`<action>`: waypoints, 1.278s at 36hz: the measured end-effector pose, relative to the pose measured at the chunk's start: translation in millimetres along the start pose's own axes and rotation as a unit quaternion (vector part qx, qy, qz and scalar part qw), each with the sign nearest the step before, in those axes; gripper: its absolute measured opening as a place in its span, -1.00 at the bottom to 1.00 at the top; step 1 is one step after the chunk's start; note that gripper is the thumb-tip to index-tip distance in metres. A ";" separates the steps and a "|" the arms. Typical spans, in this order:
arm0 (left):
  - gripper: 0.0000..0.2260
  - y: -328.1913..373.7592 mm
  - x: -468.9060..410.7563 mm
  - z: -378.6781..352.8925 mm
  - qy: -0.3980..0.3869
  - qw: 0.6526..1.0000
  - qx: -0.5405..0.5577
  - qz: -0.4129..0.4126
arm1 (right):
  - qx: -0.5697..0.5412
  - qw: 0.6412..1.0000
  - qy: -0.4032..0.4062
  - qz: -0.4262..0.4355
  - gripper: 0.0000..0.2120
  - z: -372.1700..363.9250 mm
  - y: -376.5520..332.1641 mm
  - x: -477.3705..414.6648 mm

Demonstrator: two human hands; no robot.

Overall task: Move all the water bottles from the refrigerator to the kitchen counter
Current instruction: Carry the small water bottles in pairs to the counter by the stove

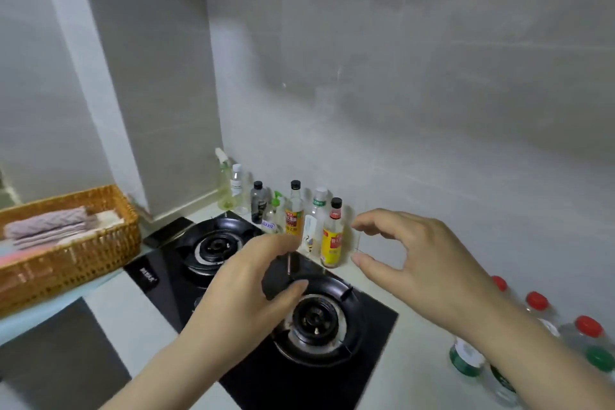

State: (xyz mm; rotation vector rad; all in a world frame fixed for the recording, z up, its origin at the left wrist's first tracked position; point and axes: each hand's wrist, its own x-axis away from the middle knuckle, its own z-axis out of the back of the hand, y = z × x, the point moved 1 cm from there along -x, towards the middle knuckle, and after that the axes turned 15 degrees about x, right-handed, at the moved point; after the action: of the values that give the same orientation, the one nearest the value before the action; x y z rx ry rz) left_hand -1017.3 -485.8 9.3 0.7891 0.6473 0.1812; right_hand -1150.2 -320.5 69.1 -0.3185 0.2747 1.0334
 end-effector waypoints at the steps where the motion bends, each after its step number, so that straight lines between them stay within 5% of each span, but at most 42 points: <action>1: -0.61 2.5 5.5 5.4 0.010 1.000 -0.013 0.011 | -0.006 1.000 -0.005 0.014 -0.70 -0.6 -2.4 -2.2; 22: -0.60 62.0 174.6 149.6 0.235 0.945 -0.161 0.159 | -0.153 0.941 0.015 0.302 -0.69 2.5 -187.8 -4.3; 46: -0.62 163.4 500.9 314.8 0.411 0.805 -0.352 0.243 | -0.234 0.797 0.018 0.556 -0.63 23.8 -525.6 152.3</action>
State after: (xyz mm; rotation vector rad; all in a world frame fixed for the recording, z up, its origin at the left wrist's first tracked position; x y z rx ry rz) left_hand -416.5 -368.4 53.6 0.0848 1.0853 1.2218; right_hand -616.6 -439.5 102.3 -0.6560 0.2272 2.2899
